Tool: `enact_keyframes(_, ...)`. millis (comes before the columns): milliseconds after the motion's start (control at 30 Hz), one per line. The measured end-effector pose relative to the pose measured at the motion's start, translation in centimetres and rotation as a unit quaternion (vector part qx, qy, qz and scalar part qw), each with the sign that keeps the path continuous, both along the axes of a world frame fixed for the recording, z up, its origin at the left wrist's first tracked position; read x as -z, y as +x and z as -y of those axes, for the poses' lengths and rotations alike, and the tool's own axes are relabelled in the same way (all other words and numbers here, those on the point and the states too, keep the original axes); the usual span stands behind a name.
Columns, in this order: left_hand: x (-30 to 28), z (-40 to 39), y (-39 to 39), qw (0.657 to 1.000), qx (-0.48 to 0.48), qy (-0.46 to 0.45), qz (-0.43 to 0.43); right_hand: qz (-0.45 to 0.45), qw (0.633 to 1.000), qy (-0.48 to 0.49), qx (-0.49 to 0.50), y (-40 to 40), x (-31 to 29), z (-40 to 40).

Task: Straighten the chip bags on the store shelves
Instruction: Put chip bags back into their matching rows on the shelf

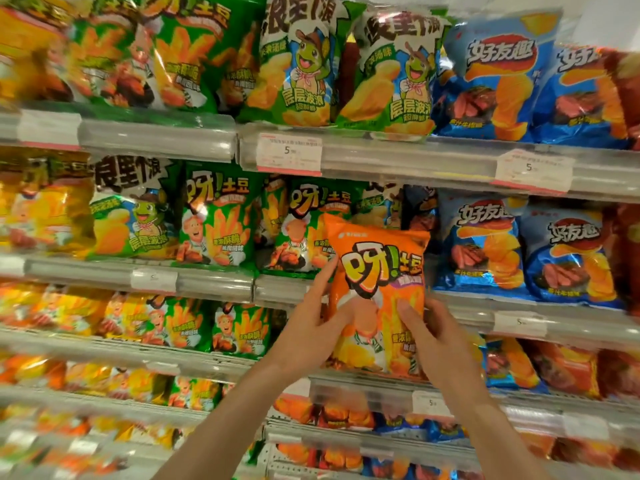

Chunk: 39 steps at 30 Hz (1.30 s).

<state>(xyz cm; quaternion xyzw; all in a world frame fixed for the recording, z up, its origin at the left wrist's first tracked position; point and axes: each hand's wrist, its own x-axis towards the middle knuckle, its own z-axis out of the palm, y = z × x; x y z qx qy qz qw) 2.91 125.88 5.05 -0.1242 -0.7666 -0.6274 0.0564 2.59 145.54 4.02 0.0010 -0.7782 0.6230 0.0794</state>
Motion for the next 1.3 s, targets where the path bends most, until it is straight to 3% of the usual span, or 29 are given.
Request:
enact_keyframes(200,-0.2,9.1,3.2,1.0,-0.007,0.0,-0.011,-0.01,1.0,0.017,-0.008,2.5,-0.3,8.8)
enact_keyframes(533,-0.7,28.7,9.2,0.998,-0.062,0.005,-0.033,0.004,0.994,0.006,-0.107,5.9,-1.0,28.3)
enact_keyframes(967,-0.3,46.4,8.0,0.978,-0.203,0.014,-0.035,-0.011,0.97,0.037,-0.24,-1.2,-1.1,47.3)
enact_keyframes(1300,-1.8,59.7,6.6,0.941,-0.333,0.011,-0.053,-0.063,0.942,0.047,-0.327,-7.2,-1.8,63.8)
